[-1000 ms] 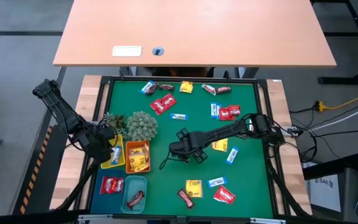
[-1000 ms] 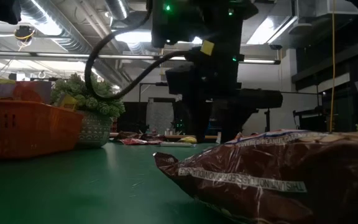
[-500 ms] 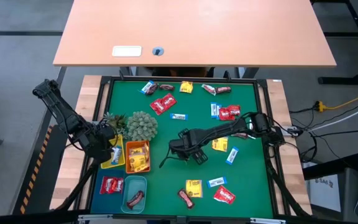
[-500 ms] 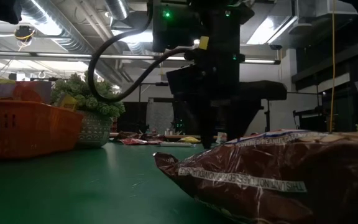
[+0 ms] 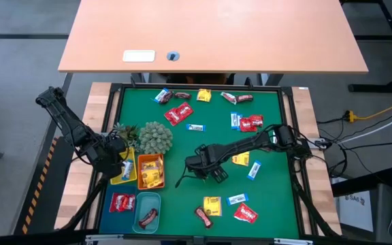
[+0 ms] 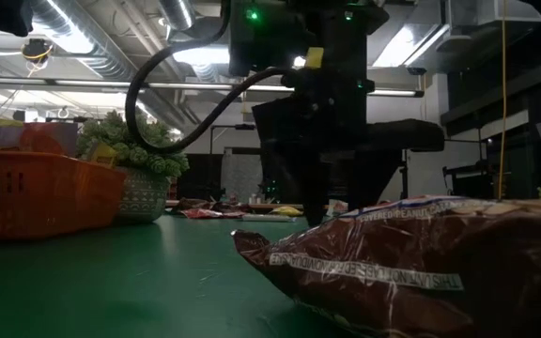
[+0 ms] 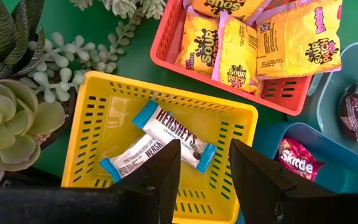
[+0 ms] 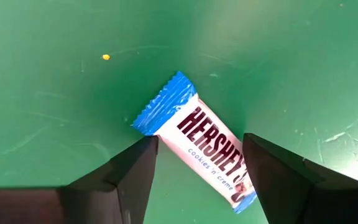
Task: Sort candy
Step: Put the white chocolate into the yellow basket
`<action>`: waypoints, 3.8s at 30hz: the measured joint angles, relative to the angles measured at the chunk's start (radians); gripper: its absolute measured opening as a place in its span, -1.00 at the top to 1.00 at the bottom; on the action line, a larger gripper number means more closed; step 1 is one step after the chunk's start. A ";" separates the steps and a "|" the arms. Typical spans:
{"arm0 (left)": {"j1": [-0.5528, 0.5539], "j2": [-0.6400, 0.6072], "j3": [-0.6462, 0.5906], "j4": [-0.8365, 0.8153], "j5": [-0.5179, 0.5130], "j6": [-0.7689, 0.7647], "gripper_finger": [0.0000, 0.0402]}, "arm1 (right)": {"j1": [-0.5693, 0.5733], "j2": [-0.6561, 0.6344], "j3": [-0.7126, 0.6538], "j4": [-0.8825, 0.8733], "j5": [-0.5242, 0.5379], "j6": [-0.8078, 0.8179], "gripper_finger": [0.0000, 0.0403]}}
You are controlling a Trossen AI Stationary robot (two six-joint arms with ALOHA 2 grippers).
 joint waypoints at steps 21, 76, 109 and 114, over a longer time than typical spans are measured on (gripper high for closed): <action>0.000 0.000 0.000 0.231 -0.242 0.093 0.35 | -0.001 0.001 0.000 0.005 -0.108 0.181 0.47; 0.000 0.491 0.000 1.096 -0.394 1.204 0.35 | 0.000 0.005 0.338 0.433 -0.472 0.442 0.41; 0.000 0.491 0.000 1.098 -0.392 1.206 0.88 | 0.001 0.003 0.338 0.514 -0.452 0.441 0.41; 0.000 0.491 0.000 1.099 -0.392 1.206 0.88 | 0.001 0.003 0.339 0.498 -0.446 0.441 0.41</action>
